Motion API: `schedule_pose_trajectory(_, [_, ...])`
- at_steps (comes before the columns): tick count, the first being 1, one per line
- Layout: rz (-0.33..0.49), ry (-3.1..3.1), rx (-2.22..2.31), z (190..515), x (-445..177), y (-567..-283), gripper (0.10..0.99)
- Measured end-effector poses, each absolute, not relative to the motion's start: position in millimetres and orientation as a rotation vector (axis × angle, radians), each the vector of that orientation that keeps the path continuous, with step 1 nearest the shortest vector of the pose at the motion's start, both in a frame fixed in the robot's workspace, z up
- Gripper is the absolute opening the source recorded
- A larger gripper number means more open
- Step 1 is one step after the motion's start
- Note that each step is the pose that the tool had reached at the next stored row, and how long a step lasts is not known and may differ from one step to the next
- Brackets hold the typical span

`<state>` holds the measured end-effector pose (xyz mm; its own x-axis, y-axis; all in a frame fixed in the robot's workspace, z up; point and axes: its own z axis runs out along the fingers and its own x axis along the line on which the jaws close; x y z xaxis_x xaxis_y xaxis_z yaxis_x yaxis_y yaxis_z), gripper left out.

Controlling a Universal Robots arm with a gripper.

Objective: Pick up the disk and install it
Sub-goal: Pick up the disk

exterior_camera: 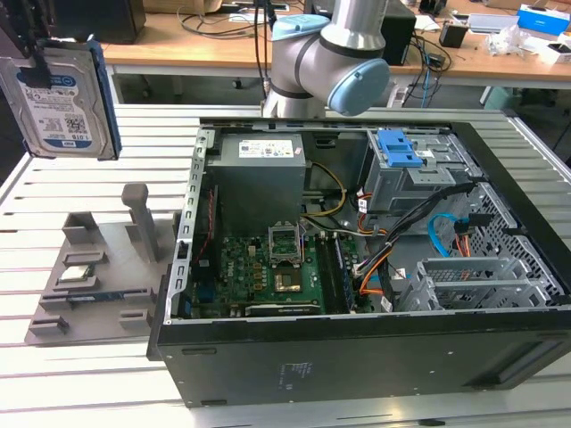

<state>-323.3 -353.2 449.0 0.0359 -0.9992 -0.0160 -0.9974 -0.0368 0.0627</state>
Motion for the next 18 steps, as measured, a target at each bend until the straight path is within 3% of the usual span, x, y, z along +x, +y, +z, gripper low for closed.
schedule_pose_trajectory(18, [-0.089,-2.155,2.234,491.8,-322.0,-349.9,0.365])
